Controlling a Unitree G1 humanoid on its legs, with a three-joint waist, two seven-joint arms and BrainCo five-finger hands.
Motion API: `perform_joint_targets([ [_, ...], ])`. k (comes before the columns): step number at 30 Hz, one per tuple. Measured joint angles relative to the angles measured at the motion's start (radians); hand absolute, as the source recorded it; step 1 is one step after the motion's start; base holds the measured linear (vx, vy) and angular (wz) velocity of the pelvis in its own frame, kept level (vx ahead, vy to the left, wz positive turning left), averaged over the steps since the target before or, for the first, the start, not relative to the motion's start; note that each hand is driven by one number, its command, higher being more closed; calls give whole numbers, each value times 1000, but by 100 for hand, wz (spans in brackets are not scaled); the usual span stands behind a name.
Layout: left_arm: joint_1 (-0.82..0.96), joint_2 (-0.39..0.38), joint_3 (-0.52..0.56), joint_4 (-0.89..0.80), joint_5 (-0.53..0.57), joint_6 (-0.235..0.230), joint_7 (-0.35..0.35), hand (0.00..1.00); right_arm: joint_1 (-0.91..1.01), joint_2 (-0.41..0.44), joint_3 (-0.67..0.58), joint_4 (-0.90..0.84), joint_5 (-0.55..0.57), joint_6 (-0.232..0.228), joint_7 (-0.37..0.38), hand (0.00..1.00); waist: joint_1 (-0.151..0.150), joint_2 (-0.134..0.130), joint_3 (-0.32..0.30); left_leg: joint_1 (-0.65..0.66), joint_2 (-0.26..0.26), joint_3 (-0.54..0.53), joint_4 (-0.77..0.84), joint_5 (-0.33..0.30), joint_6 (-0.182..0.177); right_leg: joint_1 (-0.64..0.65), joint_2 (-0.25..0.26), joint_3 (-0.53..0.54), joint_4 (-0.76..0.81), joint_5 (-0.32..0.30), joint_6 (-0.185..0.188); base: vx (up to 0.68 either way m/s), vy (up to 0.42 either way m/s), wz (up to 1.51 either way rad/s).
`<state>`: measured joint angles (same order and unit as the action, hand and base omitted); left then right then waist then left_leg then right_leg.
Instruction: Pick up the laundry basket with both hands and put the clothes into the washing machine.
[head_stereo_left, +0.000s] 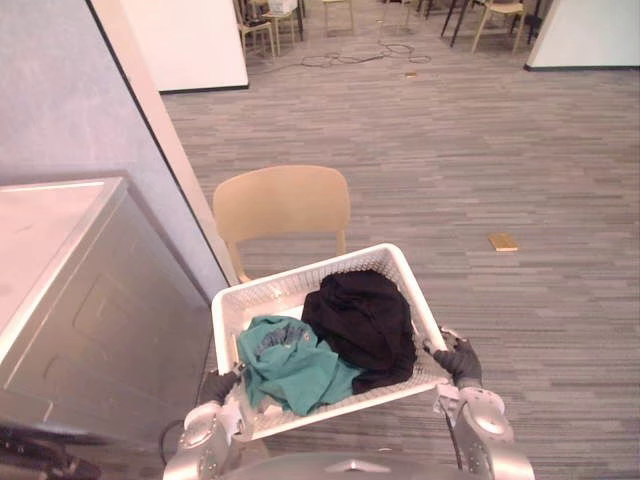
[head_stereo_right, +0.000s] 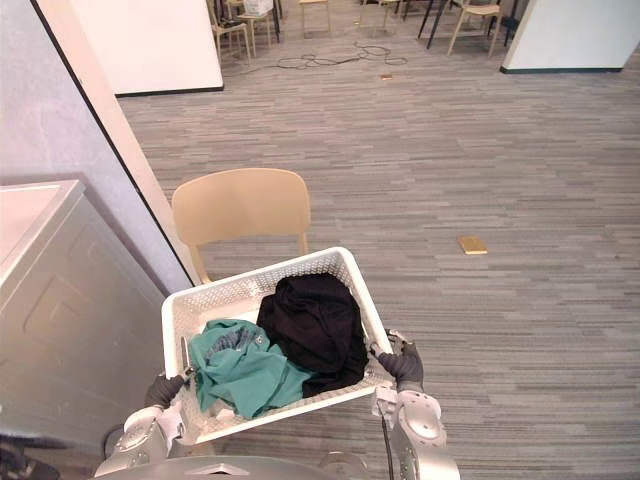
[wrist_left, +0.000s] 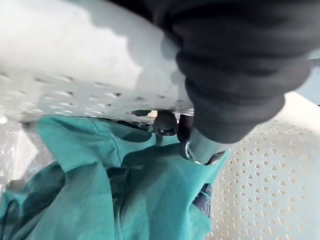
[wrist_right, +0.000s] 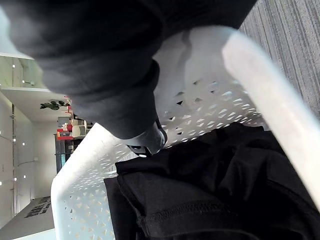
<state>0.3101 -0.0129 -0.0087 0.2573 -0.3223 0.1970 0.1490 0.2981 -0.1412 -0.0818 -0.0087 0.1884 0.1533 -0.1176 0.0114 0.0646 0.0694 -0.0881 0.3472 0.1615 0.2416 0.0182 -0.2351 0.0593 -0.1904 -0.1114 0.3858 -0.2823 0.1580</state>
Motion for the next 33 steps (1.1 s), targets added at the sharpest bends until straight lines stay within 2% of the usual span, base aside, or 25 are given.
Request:
perform_joint_targets([
  [1,-5,36,1,10,0,0,2,100,-23,35,3,58,0,4,1,100,-10,-60,-20,3,-71,18,-20,-14,18,-1,-61,13,-29,22,39,130,404,6],
  [2,-14,57,0,9,0,-1,1,100,-25,53,5,70,-1,6,2,100,-7,-83,-24,2,-96,28,-22,-19,30,-1,-85,21,-52,48,53,137,423,-1],
  [3,-12,96,1,12,1,-1,1,100,-25,72,18,74,-5,8,4,100,-4,-97,-23,2,-132,43,-21,-36,60,12,-115,29,-110,123,66,97,362,-13],
  [4,-13,111,4,12,1,-1,1,100,-28,74,29,73,-9,8,6,100,-3,-112,-32,2,-147,50,-21,-45,75,11,-126,35,-133,172,76,79,349,-11],
  [6,-22,127,5,3,2,-1,0,100,-41,73,37,73,-26,8,10,100,1,-100,-24,-3,-177,57,-21,-58,99,9,-149,44,-161,244,94,6,293,1],
  [7,-35,134,6,-4,2,-1,-1,100,-52,72,37,73,-30,8,10,100,1,-106,-27,-16,-194,57,-21,-59,113,2,-163,43,-170,273,100,-38,246,10],
  [8,-45,138,6,-6,3,-2,-1,100,-60,72,37,73,-32,8,10,100,2,-96,-21,-26,-201,56,-21,-57,118,-8,-170,43,-171,283,102,-79,186,12],
  [9,-70,145,8,-9,2,-4,-1,100,-88,70,36,73,-37,8,10,100,1,-104,-24,-56,-208,53,-17,-54,127,-33,-173,42,-172,297,106,-115,130,12],
  [10,-91,153,8,-9,2,-5,-1,100,-110,68,33,73,-37,8,10,100,2,-94,-17,-85,-211,47,-16,-47,137,-53,-174,39,-178,304,106,-162,107,21],
  [13,-190,169,6,-9,1,-6,1,100,-200,22,28,74,-37,8,10,100,-2,-80,32,-178,-219,10,-13,-12,140,-99,-172,3,-196,295,118,-192,1,26],
  [15,-263,181,6,-3,0,-7,3,100,-277,-14,29,88,-36,8,9,100,-3,-78,79,-226,-220,0,-16,20,136,-136,-172,-10,-194,259,125,-264,-80,14],
  [17,-372,210,-14,36,0,-8,20,100,-390,-60,34,134,-35,8,6,100,-10,-77,133,-286,-218,-17,-19,60,124,-181,-168,-13,-194,194,128,-249,-119,13],
  [18,-423,207,-20,65,1,-9,26,100,-449,-96,40,163,-33,9,5,100,-17,-52,163,-306,-204,-32,-27,81,120,-204,-148,-15,-175,193,126,-217,-90,10],
  [19,-472,213,-37,83,0,-9,34,100,-507,-129,45,191,-26,9,4,100,-21,-39,192,-314,-192,-32,-62,113,118,-244,-134,-8,-146,191,125,-256,-93,2],
  [23,-633,249,-94,148,-9,-9,73,100,-648,-207,76,203,-3,9,-36,100,-23,-48,264,-334,-175,-21,-158,201,113,-361,-117,20,-63,179,117,-204,-77,-7],
  [27,-763,276,-114,169,-30,-9,117,100,-744,-224,79,205,10,9,-90,100,-17,-50,306,-354,-163,20,-193,234,117,-425,-117,44,-31,189,113,-64,-38,-14],
  [33,-967,302,-125,277,-41,-11,158,100,-822,-223,84,205,22,9,-162,100,-15,-54,313,-401,-147,66,-192,245,120,-495,-116,56,-10,192,112,22,-49,-9],
])
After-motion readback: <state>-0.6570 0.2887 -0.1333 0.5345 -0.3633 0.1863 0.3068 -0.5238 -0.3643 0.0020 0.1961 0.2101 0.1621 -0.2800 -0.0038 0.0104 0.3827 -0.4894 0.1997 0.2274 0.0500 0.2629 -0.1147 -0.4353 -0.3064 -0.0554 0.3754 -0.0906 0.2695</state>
